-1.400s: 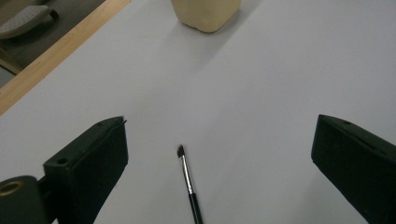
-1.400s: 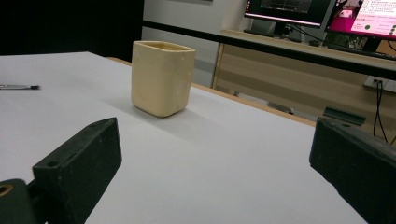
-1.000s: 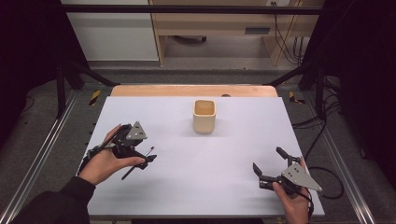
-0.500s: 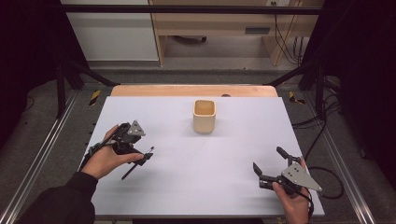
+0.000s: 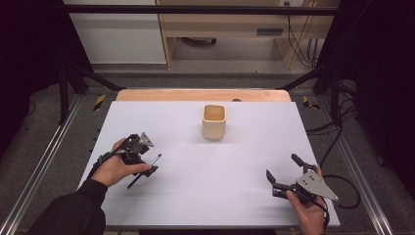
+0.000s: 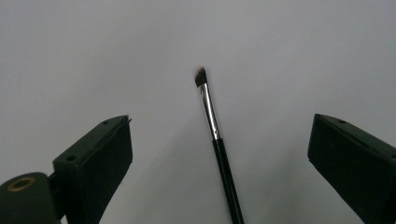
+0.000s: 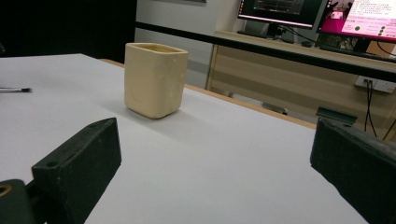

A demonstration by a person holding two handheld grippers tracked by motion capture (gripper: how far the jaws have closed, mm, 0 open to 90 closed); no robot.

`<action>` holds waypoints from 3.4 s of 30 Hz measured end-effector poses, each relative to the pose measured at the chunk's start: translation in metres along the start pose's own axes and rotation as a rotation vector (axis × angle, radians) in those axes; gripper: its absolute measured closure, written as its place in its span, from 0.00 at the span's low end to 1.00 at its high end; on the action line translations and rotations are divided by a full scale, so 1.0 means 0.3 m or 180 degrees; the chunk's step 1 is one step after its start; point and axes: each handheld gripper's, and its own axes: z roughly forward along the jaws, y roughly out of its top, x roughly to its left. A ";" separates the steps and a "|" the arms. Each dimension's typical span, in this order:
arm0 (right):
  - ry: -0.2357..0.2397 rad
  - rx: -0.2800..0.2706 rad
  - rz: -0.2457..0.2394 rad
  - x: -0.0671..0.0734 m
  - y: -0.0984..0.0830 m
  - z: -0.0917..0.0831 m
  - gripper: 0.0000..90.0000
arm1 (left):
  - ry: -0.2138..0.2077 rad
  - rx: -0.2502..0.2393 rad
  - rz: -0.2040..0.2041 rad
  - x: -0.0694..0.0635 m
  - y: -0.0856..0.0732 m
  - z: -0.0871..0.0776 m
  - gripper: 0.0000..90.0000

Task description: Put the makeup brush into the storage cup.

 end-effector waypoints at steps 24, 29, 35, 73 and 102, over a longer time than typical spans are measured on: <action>-0.0033 0.0003 0.0027 -0.005 -0.001 0.000 0.02 | -0.0023 0.0143 -0.0126 0.018 -0.067 0.024 0.08; -0.0038 0.0013 0.0028 -0.007 -0.001 0.000 0.02 | -0.0017 0.0168 -0.0120 0.014 -0.066 0.029 0.11; -0.0043 0.0013 0.0031 -0.008 -0.001 0.000 0.02 | -0.0033 0.0252 -0.0135 0.013 -0.069 0.036 0.15; -0.0051 0.0031 0.0051 -0.007 0.000 0.001 0.02 | -0.0216 0.0534 -0.0210 0.005 -0.060 0.037 0.78; -0.0047 0.0037 0.0057 -0.006 -0.001 0.001 0.02 | -0.0265 0.0625 -0.0173 -0.008 -0.044 0.048 0.90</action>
